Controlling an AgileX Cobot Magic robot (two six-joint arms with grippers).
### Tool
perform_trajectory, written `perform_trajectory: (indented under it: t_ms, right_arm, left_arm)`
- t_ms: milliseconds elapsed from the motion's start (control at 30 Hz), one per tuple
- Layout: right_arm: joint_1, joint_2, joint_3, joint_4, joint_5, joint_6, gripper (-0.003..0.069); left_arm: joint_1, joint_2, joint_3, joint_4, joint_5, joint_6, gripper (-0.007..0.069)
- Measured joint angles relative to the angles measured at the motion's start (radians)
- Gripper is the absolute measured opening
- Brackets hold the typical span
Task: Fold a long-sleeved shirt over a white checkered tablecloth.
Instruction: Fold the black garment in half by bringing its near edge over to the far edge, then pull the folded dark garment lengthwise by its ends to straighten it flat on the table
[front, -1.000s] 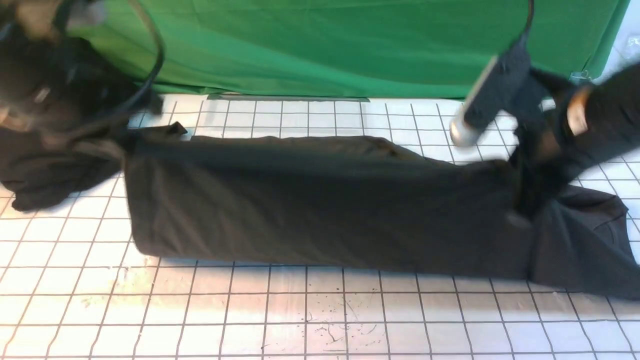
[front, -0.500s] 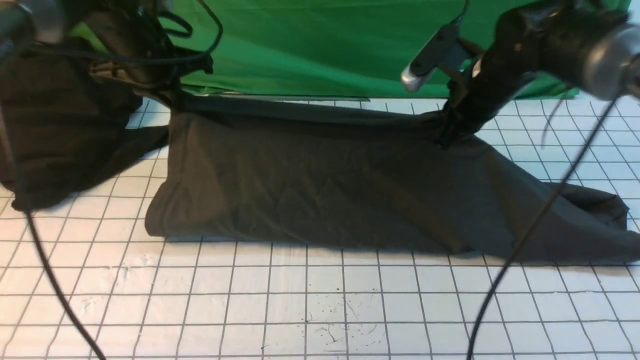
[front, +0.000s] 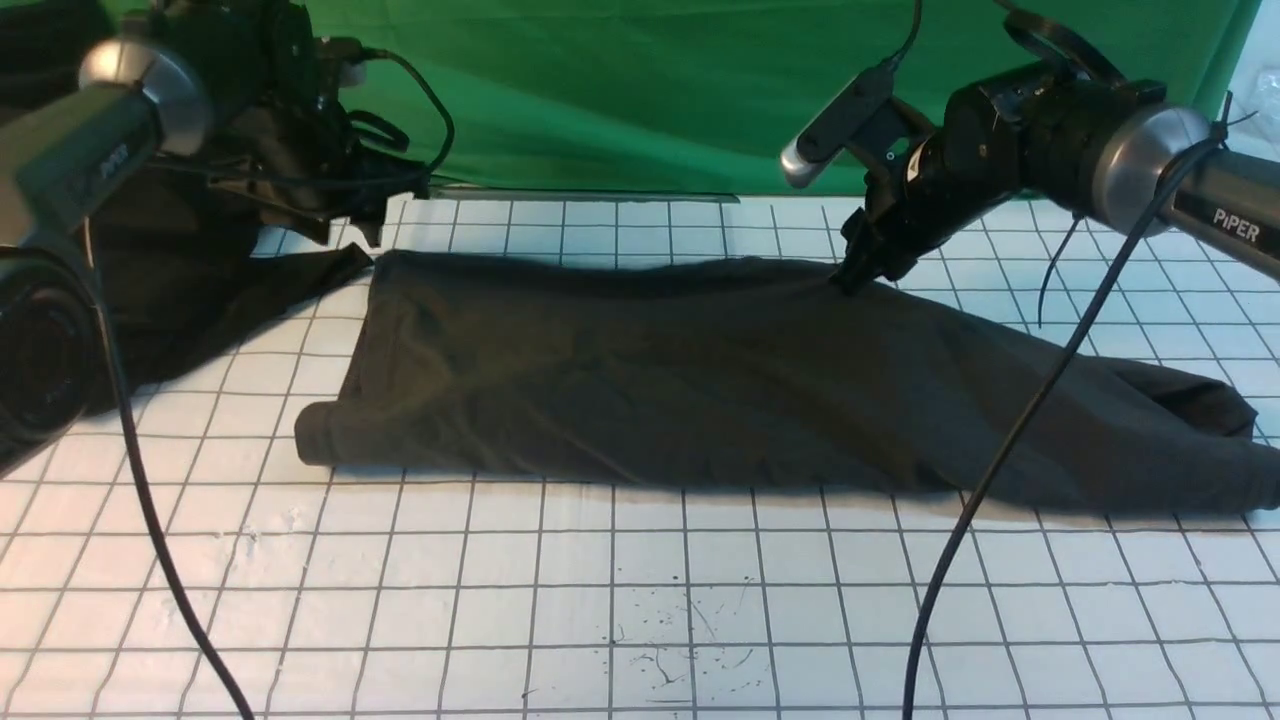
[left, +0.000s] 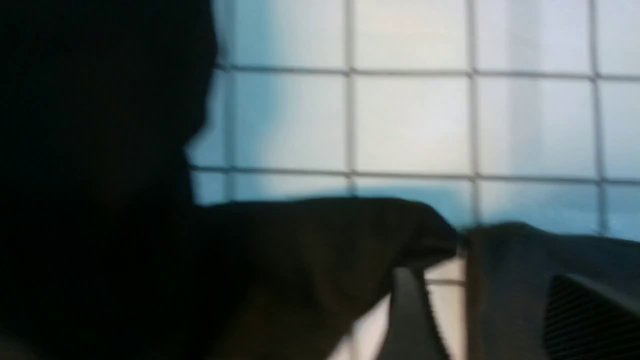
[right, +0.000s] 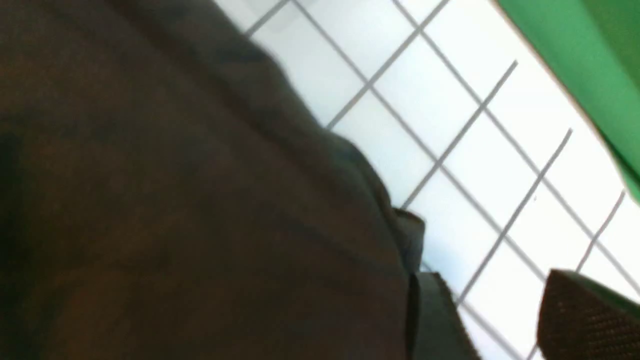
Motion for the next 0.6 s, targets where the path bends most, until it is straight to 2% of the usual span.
perform_trajectory:
  t_ms: [133,200,267,300,333,367,433,467,567,600]
  right_arm:
    - [0.000,-0.071,0.000,-0.008,0.129,0.018,0.0309]
    - [-0.002,-0.105,0.000,-0.013,0.177,0.046,0.0302]
    - [-0.025,-0.182,0.000,-0.014,0.300,0.078,0.0199]
    - [-0.029,-0.192,0.000,-0.013,0.319,0.080,0.0185]
    - [-0.076,-0.227,-0.001,0.005,0.395,0.092,0.0076]
    - [-0.114,-0.240,-0.002,0.017,0.443,0.099,0.0041]
    - [-0.158,-0.245,-0.002,0.033,0.495,0.103,0.0021]
    - [-0.225,-0.247,0.007,0.066,0.551,0.109,0.0006]
    - [-0.367,-0.245,0.069,0.177,0.600,0.097,0.0006]
    - [-0.388,-0.245,0.089,0.194,0.604,0.092,0.0011]
  left_arm:
    - [0.003,-0.048,-0.024,0.043,0.033,-0.027,0.0493]
    - [0.003,-0.068,-0.036,0.028,0.059,-0.025,0.0496]
    - [0.002,-0.128,-0.056,-0.094,0.156,0.052,0.0417]
    - [0.002,-0.128,-0.057,-0.094,0.165,0.061,0.0405]
    - [-0.007,-0.159,-0.063,-0.200,0.246,0.140,0.0269]
    - [-0.014,-0.166,-0.064,-0.234,0.273,0.178,0.0195]
    - [-0.025,-0.171,-0.064,-0.267,0.295,0.209,0.0118]
    - [-0.046,-0.173,-0.055,-0.299,0.309,0.235,0.0048]
    - [-0.122,-0.173,0.019,-0.321,0.314,0.280,0.0004]
    - [-0.137,-0.173,0.046,-0.323,0.313,0.291,0.0001]
